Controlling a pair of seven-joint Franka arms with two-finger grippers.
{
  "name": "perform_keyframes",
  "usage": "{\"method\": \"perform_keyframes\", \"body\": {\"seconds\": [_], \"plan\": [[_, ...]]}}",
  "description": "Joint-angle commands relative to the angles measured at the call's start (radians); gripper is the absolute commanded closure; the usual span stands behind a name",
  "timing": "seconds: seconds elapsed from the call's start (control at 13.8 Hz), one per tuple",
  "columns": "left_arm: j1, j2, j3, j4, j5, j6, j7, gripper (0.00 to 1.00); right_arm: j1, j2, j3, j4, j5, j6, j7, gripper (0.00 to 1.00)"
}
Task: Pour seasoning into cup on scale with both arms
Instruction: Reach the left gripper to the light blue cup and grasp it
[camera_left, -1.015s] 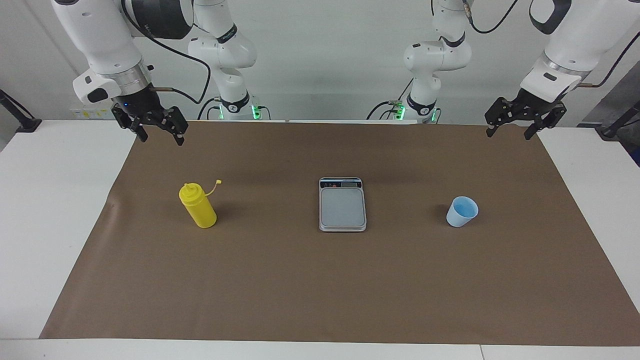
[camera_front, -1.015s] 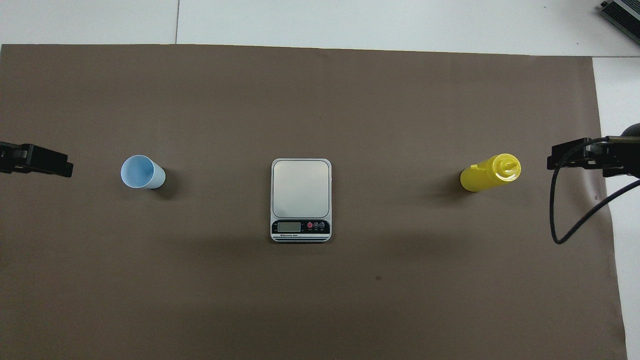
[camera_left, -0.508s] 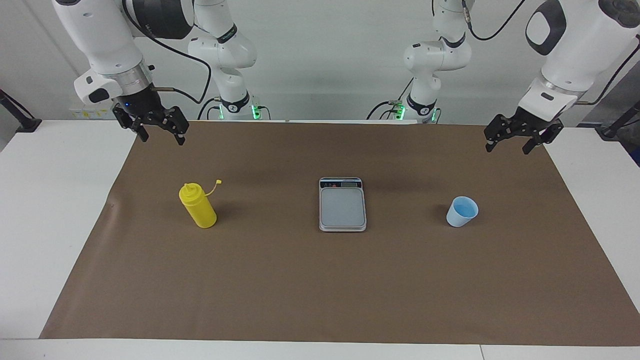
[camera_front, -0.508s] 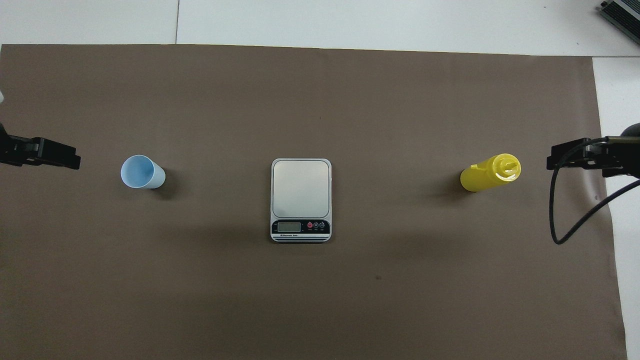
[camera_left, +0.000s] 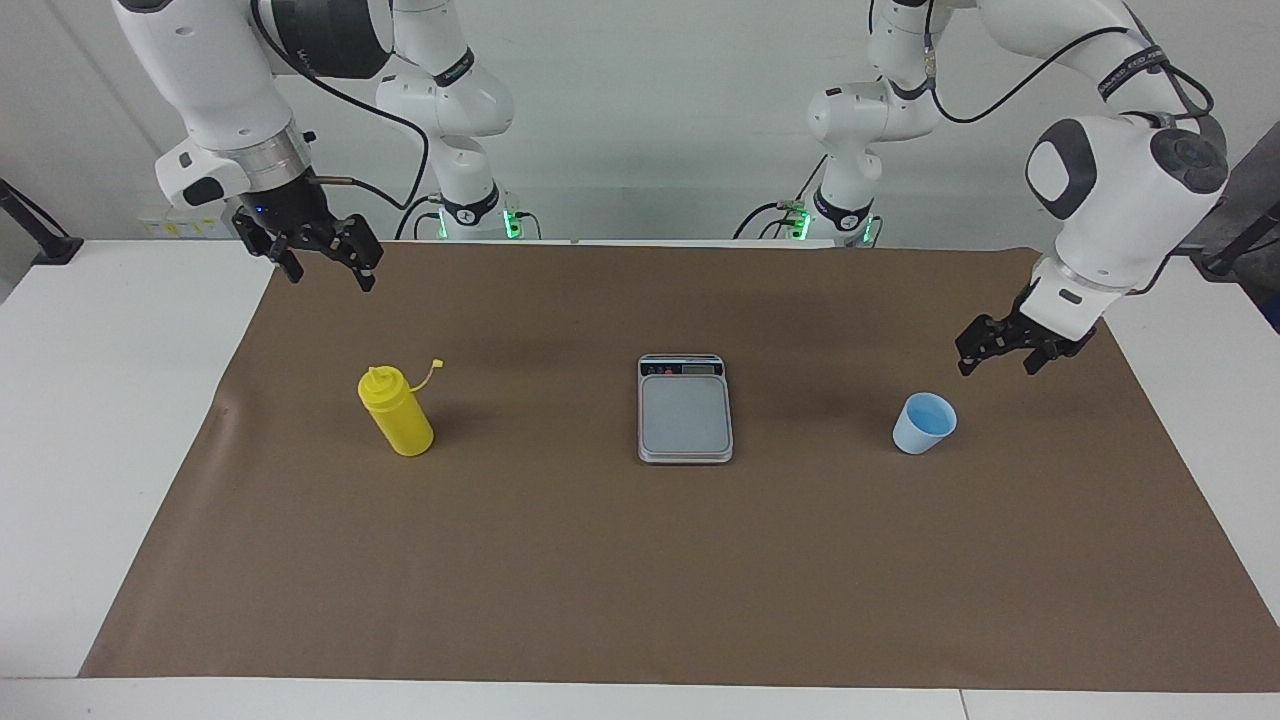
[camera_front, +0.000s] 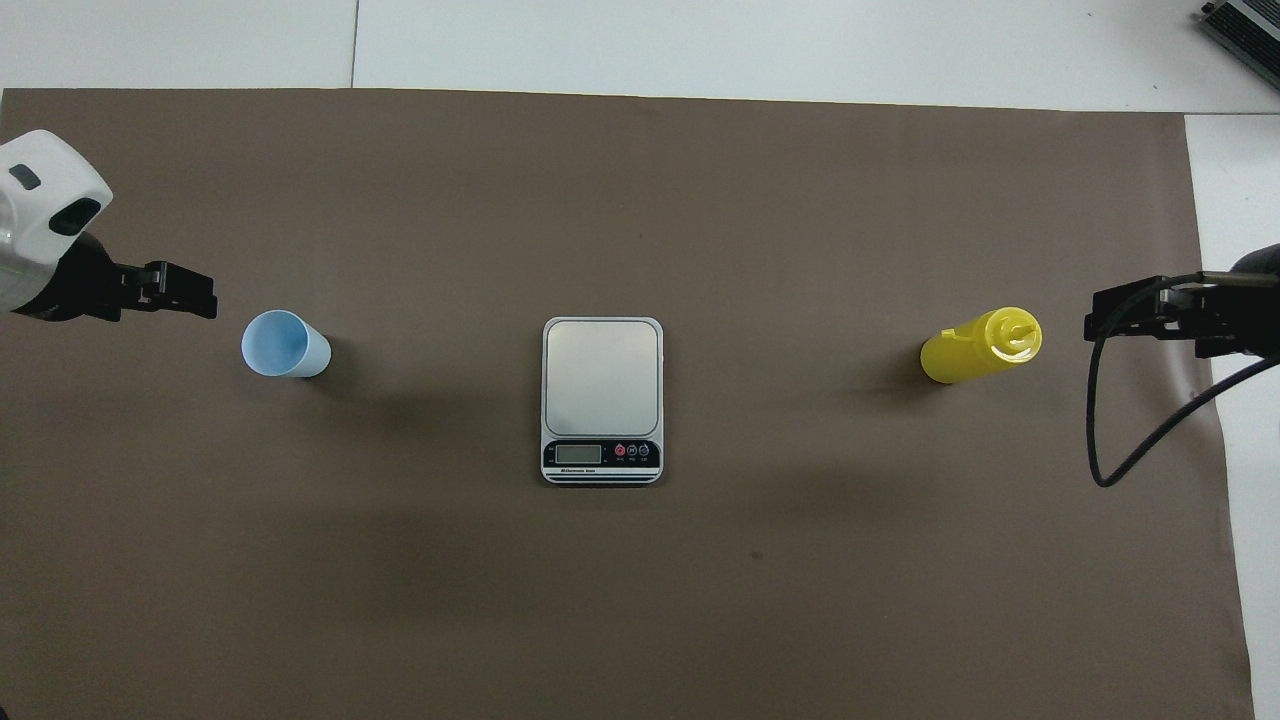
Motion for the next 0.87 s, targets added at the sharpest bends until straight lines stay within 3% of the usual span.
{"method": "perform_keyframes", "body": {"seconds": [0.0, 0.22, 0.8], "plan": [[0.004, -0.024, -0.008, -0.106, -0.003, 0.118, -0.053, 0.0, -0.009, -0.023, 0.014, -0.028, 0.011, 0.023, 0.022, 0.0], [0.01, -0.015, -0.007, -0.166, -0.003, 0.228, -0.054, 0.0, -0.009, -0.023, 0.014, -0.03, 0.011, 0.021, 0.023, 0.0], [-0.004, 0.048, -0.008, -0.246, -0.003, 0.318, -0.122, 0.0, -0.009, -0.026, 0.014, -0.033, 0.011, 0.018, 0.019, 0.0]]}}
